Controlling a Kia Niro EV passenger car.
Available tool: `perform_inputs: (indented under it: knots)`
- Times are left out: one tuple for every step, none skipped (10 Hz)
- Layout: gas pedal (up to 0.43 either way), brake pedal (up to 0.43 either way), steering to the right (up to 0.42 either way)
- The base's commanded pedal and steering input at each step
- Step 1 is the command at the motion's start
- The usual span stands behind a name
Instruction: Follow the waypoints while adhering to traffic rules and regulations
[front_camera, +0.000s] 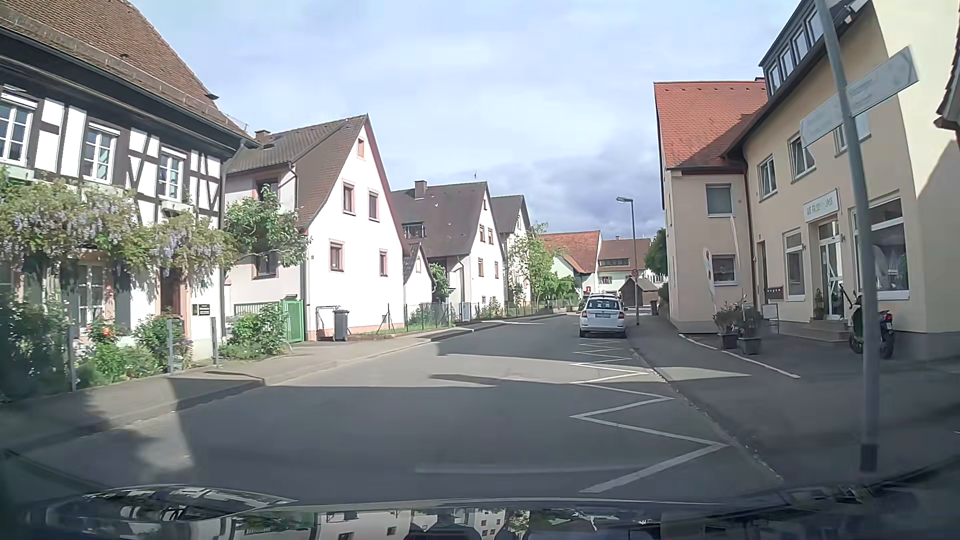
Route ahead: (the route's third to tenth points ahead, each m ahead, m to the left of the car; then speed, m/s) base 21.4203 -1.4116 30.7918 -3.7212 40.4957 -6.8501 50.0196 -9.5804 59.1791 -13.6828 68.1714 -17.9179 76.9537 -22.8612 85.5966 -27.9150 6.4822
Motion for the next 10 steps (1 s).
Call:
perform_inputs:
  knots:
    - [0.118,0.000,0.050]
    - [0.118,0.000,0.043]
    - [0.118,0.000,0.036]
    - [0.118,0.000,0.030]
    - [0.118,0.000,0.019]
    - [0.118,0.000,0.013]
    - [0.118,0.000,0.012]
    - [0.118,0.000,0.011]
    - [0.118,0.000,0.009]
    - [0.118,0.000,0.005]
